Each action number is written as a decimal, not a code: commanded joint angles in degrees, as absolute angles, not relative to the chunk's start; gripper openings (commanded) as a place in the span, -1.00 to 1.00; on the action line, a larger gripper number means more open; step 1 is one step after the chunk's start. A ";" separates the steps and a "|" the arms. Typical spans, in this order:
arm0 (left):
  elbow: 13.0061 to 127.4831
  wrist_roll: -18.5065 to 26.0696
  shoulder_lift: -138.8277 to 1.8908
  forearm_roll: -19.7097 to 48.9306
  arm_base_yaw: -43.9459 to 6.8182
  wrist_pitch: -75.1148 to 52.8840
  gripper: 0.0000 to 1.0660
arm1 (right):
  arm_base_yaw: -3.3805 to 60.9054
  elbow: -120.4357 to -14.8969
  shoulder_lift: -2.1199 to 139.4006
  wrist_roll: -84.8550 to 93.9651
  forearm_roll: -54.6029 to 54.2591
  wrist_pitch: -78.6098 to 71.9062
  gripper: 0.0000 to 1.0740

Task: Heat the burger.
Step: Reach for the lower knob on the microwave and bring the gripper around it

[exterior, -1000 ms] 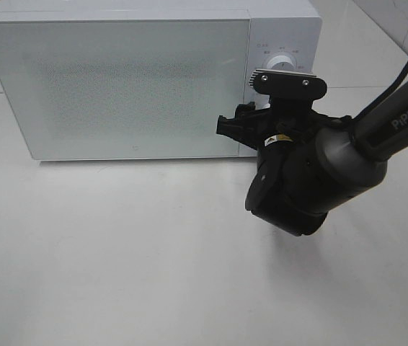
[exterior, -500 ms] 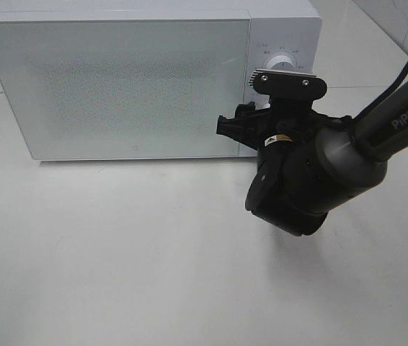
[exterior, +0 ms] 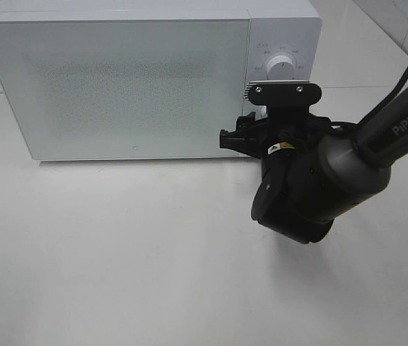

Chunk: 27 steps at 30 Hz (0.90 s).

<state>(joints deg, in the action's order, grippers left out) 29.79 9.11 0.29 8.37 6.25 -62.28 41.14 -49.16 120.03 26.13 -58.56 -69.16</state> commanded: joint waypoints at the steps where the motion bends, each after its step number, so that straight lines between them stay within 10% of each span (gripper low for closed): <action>1: 29.68 8.94 1.26 8.42 6.47 -61.59 0.83 | 40.85 -49.16 119.98 28.71 -58.27 -80.27 0.40; 27: 29.68 8.94 1.26 8.42 6.47 -61.59 0.83 | 41.08 -49.16 118.09 26.07 -57.07 -80.50 0.40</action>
